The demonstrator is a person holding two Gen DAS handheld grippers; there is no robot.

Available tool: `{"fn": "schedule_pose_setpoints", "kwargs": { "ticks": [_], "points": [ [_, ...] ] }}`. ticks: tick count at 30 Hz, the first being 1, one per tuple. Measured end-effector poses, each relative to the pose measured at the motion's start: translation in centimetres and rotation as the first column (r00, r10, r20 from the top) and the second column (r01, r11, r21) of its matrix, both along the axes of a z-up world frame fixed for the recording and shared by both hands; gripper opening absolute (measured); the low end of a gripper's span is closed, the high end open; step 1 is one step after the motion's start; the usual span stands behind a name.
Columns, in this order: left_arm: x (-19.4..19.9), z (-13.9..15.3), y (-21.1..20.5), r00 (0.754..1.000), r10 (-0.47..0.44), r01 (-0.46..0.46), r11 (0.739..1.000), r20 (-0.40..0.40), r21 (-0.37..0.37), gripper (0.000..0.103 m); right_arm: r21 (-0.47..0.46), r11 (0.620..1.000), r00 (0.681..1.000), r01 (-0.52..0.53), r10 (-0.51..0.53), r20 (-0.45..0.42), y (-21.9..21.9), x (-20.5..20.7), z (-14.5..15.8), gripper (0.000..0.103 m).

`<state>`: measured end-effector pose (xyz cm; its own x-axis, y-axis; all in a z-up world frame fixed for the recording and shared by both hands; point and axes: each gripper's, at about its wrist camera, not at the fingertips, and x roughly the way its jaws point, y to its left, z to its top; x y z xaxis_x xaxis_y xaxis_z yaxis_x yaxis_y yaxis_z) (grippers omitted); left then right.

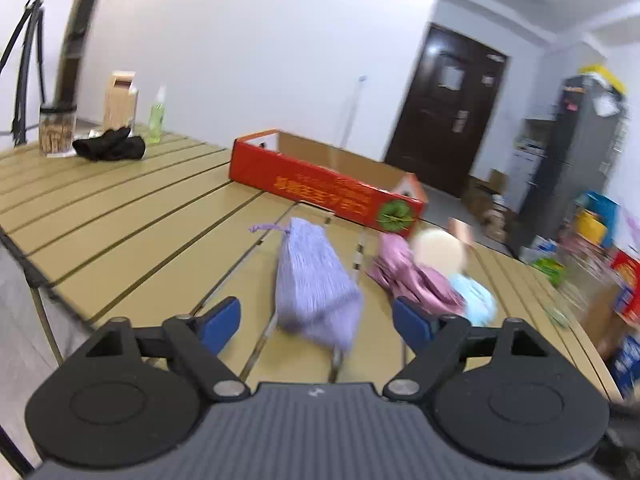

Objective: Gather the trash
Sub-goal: 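Grasp the purple knit bag on the table with the left tool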

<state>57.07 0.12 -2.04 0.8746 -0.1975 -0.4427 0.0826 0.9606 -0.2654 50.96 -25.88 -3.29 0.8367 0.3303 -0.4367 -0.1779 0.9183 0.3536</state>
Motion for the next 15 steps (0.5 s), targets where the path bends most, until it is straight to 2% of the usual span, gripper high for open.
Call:
{"fn": "schedule_pose_setpoints", "kwargs": {
  "ticks": [3,5,6,7,8,10,12,13,14,15],
  "points": [
    [4.5,-1.2,-2.0,0.995,0.072,-0.068,0.997,-0.076,0.043,0.085,0.006,0.998,0.998,0.066,-0.066,-0.025,-1.5,0.8,-0.6,0.054],
    [6.3,-2.2,-2.7,0.986,0.13,-0.124,0.99,-0.106,0.065,0.078,0.009,0.996,0.996,0.085,-0.085,-0.038,-2.1,1.1,-1.0,0.054],
    [6.6,-2.7,-2.6,0.985,0.136,-0.131,0.99,-0.106,0.056,0.071,0.016,0.996,0.995,0.091,-0.09,-0.037,-2.1,0.8,-1.2,0.054],
    [6.5,-2.9,-2.8,0.988,0.114,-0.11,0.993,-0.103,0.04,0.047,0.021,0.996,0.995,0.091,-0.09,-0.036,-2.3,0.8,-1.2,0.054],
    [5.9,-3.2,-2.5,0.994,0.065,-0.064,0.998,-0.085,0.022,0.03,0.024,0.996,0.996,0.088,-0.087,-0.033,-2.5,0.8,-1.0,0.054],
    [4.5,-3.3,-2.6,0.998,0.003,-0.002,1.0,-0.058,0.025,0.02,0.031,0.996,0.996,0.084,-0.084,-0.018,-2.8,0.5,-0.8,0.054],
    [2.6,-3.4,-2.9,0.995,-0.089,0.09,0.996,-0.05,0.028,0.017,0.044,0.996,0.997,0.082,-0.082,0.007,-3.0,0.5,-0.5,0.054],
    [1.0,-3.5,-2.7,0.986,-0.165,0.166,0.986,-0.038,0.004,0.012,0.058,0.995,0.997,0.079,-0.08,0.02,-3.1,0.3,-0.3,0.054],
    [-0.7,-3.6,-2.8,0.968,-0.25,0.249,0.968,-0.031,-0.026,0.012,0.082,0.995,0.997,0.064,-0.066,0.032,-3.6,0.2,-0.2,0.054],
    [-2.4,-4.0,-2.8,0.934,-0.357,0.354,0.933,-0.028,-0.067,0.012,0.098,0.994,0.998,0.046,-0.05,0.036,-3.9,0.2,0.0,0.054]
  ]
}}
